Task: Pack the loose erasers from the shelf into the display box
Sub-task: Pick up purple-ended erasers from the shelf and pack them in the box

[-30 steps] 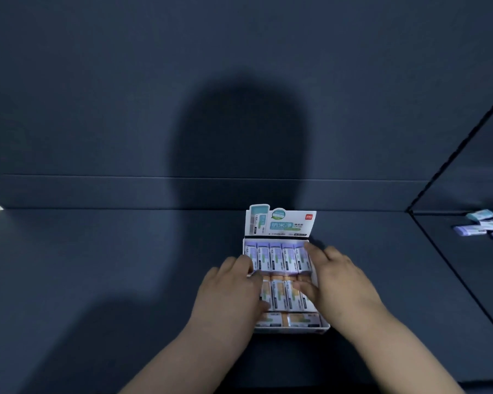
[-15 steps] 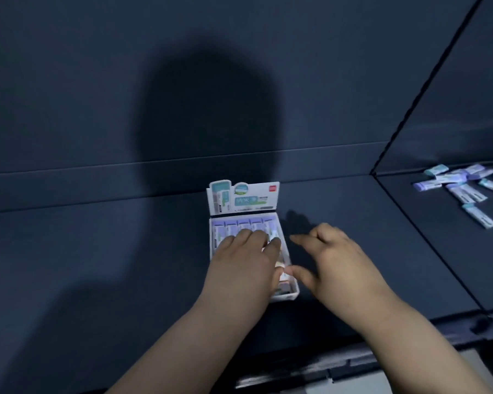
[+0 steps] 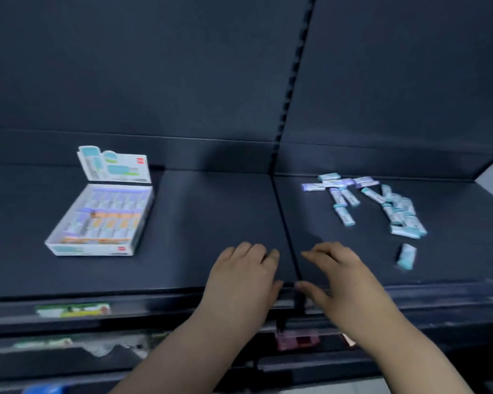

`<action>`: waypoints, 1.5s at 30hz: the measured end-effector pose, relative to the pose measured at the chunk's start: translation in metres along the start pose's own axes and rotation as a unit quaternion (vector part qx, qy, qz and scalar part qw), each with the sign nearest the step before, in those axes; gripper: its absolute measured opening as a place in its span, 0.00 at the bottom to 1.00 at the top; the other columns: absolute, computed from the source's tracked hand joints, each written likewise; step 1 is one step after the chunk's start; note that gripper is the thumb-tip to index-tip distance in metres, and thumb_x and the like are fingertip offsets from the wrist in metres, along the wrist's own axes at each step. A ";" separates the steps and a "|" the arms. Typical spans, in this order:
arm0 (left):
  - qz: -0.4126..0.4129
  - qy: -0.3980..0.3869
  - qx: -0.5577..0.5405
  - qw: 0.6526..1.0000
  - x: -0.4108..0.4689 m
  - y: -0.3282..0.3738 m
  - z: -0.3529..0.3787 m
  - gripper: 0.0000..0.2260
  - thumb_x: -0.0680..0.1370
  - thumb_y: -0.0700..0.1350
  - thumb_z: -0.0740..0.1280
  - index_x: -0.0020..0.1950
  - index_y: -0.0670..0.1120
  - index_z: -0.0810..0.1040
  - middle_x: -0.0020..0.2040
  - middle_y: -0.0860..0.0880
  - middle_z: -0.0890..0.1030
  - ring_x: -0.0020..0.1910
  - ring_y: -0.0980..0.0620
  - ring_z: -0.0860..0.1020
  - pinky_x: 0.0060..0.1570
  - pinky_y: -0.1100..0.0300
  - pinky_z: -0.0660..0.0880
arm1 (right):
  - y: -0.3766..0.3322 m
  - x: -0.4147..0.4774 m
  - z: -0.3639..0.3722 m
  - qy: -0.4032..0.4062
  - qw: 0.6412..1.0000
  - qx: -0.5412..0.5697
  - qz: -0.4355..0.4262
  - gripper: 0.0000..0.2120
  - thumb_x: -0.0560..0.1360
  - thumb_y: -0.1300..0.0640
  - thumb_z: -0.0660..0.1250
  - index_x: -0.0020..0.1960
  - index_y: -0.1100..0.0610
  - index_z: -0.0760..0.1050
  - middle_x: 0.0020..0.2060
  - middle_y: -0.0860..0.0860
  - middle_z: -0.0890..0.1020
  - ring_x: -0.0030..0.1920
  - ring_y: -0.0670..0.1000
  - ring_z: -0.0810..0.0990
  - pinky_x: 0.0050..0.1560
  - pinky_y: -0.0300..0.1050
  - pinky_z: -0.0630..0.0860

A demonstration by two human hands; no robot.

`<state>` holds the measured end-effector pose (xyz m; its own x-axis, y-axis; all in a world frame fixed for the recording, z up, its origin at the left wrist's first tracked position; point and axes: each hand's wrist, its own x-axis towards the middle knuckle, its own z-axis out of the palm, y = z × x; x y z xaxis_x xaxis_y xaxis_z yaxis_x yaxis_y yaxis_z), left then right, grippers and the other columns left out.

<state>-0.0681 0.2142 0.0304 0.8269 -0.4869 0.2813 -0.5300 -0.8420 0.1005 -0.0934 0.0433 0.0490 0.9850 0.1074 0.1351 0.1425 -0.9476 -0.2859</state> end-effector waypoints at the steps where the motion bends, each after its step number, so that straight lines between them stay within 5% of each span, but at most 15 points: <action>1: -0.002 0.000 -0.002 1.000 0.002 0.016 0.003 0.23 0.60 0.55 0.78 0.50 0.46 0.83 0.38 0.51 0.80 0.38 0.50 0.79 0.39 0.59 0.76 | 0.015 -0.008 -0.006 0.003 1.000 -0.004 0.005 0.25 0.70 0.45 0.70 0.64 0.53 0.73 0.58 0.47 0.73 0.61 0.50 0.70 0.61 0.41 0.68; 8: -0.033 0.005 -0.024 0.999 0.019 0.061 -0.001 0.24 0.67 0.53 0.75 0.58 0.44 0.80 0.44 0.49 0.80 0.44 0.48 0.79 0.44 0.54 0.76 | 0.060 -0.024 -0.021 -0.034 0.999 0.015 0.008 0.26 0.73 0.43 0.65 0.69 0.47 0.66 0.64 0.42 0.66 0.66 0.44 0.63 0.63 0.33 0.58; 11: -0.026 -0.039 -0.029 0.998 0.032 0.068 -0.002 0.25 0.79 0.56 0.58 0.74 0.48 0.61 0.62 0.51 0.72 0.63 0.50 0.69 0.62 0.57 0.64 | 0.071 -0.018 -0.019 -0.022 0.999 0.025 0.019 0.25 0.71 0.44 0.67 0.66 0.50 0.70 0.62 0.44 0.70 0.64 0.47 0.67 0.63 0.38 0.62; 13: -0.016 -0.032 -0.022 0.999 0.041 0.068 0.001 0.25 0.81 0.56 0.53 0.76 0.50 0.54 0.66 0.53 0.67 0.66 0.52 0.64 0.65 0.59 0.59 | 0.077 -0.012 -0.020 -0.015 0.999 0.022 0.027 0.25 0.70 0.45 0.70 0.64 0.52 0.73 0.60 0.46 0.72 0.62 0.50 0.70 0.62 0.42 0.66; 16: -0.024 -0.044 -0.010 0.999 0.060 0.063 0.008 0.25 0.79 0.56 0.58 0.74 0.48 0.62 0.63 0.51 0.72 0.62 0.50 0.69 0.62 0.56 0.64 | 0.085 0.001 -0.026 0.002 0.999 0.012 0.036 0.24 0.68 0.47 0.72 0.62 0.54 0.75 0.58 0.49 0.75 0.60 0.52 0.73 0.60 0.46 0.70; 19: 0.005 -0.030 -0.007 1.000 0.080 0.055 0.017 0.23 0.69 0.56 0.72 0.59 0.46 0.79 0.45 0.50 0.80 0.45 0.49 0.78 0.45 0.55 0.75 | 0.093 0.014 -0.037 0.007 0.999 0.006 0.045 0.24 0.69 0.46 0.71 0.63 0.53 0.74 0.58 0.47 0.74 0.61 0.50 0.72 0.62 0.45 0.69; 22: 0.036 -0.039 -0.009 0.999 0.103 0.051 0.029 0.23 0.61 0.55 0.78 0.51 0.46 0.83 0.38 0.51 0.80 0.37 0.50 0.79 0.36 0.57 0.77 | 0.104 0.026 -0.040 0.016 0.997 0.002 0.070 0.24 0.70 0.46 0.69 0.64 0.52 0.73 0.58 0.45 0.73 0.62 0.49 0.70 0.63 0.44 0.68; 25: 0.033 -0.073 -0.021 0.997 0.117 0.057 0.026 0.23 0.69 0.56 0.71 0.61 0.47 0.78 0.48 0.51 0.80 0.48 0.50 0.78 0.47 0.57 0.74 | 0.116 0.033 -0.036 0.018 0.996 0.012 0.090 0.24 0.71 0.47 0.70 0.64 0.52 0.73 0.59 0.45 0.73 0.62 0.49 0.70 0.64 0.44 0.68; 28: 0.044 -0.066 -0.014 0.997 0.127 0.059 0.035 0.24 0.80 0.55 0.55 0.74 0.49 0.59 0.65 0.52 0.69 0.64 0.50 0.66 0.62 0.58 0.61 | 0.128 0.039 -0.035 0.001 0.995 0.015 0.094 0.23 0.71 0.47 0.69 0.64 0.52 0.73 0.60 0.46 0.72 0.62 0.50 0.70 0.64 0.46 0.68; 33: 0.030 -0.068 0.015 0.997 0.148 0.070 0.049 0.24 0.81 0.55 0.53 0.75 0.50 0.56 0.67 0.52 0.66 0.65 0.51 0.64 0.64 0.59 0.59 | 0.159 0.060 -0.039 0.032 0.997 0.023 0.071 0.22 0.71 0.48 0.69 0.63 0.53 0.74 0.59 0.47 0.73 0.61 0.50 0.72 0.63 0.43 0.68; 40: -0.085 -0.108 0.053 0.989 0.178 0.112 0.062 0.22 0.81 0.55 0.52 0.74 0.51 0.58 0.67 0.53 0.67 0.66 0.50 0.64 0.62 0.59 0.60 | 0.224 0.094 -0.052 -0.025 0.999 0.026 -0.018 0.22 0.73 0.48 0.66 0.66 0.52 0.71 0.61 0.46 0.72 0.63 0.48 0.69 0.62 0.35 0.62; 42: -0.110 -0.103 0.055 0.987 0.185 0.126 0.063 0.21 0.78 0.55 0.58 0.70 0.51 0.66 0.62 0.52 0.72 0.62 0.50 0.69 0.59 0.57 0.65 | 0.241 0.109 -0.059 -0.033 0.998 0.032 -0.044 0.21 0.74 0.48 0.65 0.66 0.51 0.71 0.61 0.46 0.71 0.63 0.47 0.68 0.63 0.37 0.63; 45: -0.140 -0.061 0.063 0.986 0.189 0.130 0.071 0.17 0.64 0.53 0.75 0.49 0.49 0.83 0.41 0.51 0.81 0.39 0.48 0.79 0.37 0.57 0.75 | 0.256 0.138 -0.061 -0.051 0.993 0.056 -0.090 0.19 0.76 0.49 0.63 0.66 0.52 0.71 0.61 0.46 0.71 0.63 0.48 0.69 0.63 0.39 0.64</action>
<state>0.0324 -0.0039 0.0293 0.9581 -0.2484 0.1426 -0.2559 -0.9660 0.0367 0.0728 -0.2031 0.0525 0.9466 0.3073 0.0977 0.3212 -0.8717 -0.3701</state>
